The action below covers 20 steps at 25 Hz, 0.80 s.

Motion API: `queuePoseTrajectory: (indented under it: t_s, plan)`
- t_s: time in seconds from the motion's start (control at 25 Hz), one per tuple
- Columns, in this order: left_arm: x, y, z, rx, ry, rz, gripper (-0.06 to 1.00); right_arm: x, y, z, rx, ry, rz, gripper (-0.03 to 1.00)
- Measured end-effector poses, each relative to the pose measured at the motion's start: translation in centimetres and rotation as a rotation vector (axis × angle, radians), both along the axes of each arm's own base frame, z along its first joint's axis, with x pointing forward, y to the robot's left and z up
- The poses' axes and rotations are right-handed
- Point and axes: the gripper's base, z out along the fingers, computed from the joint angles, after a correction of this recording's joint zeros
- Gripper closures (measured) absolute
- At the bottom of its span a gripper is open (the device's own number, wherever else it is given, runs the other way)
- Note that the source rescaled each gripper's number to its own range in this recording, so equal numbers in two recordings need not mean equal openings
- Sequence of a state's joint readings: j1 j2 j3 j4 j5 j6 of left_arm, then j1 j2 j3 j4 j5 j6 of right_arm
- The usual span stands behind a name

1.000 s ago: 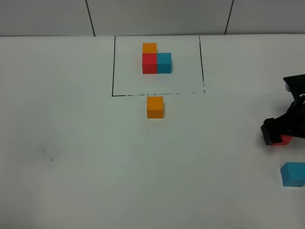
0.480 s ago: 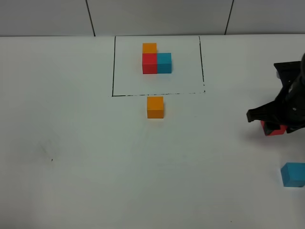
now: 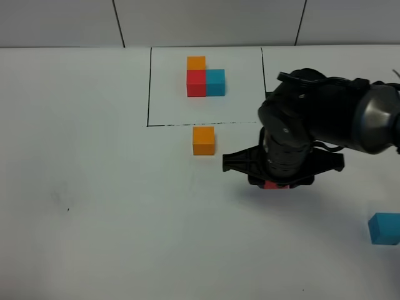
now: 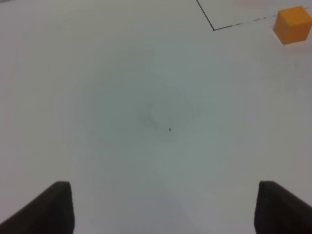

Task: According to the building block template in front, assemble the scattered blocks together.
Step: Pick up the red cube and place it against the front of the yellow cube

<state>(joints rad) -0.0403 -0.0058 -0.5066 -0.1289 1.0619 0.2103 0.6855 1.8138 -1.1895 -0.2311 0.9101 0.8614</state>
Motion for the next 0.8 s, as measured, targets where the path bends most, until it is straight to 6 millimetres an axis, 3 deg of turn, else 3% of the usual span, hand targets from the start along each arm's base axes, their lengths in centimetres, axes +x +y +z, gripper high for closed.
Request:
queuePoseTrajectory:
  t_s: [0.4, 0.8]
  plan:
    - [0.0, 0.0, 0.0, 0.0, 0.0, 0.0, 0.07, 1.6, 6.2, -0.8, -0.014, 0.017, 0.051, 0.95]
    - [0.0, 0.0, 0.0, 0.002, 0.0, -0.001, 0.06, 3.4, 9.2, -2.4, 0.015, 0.01, 0.077, 0.95]
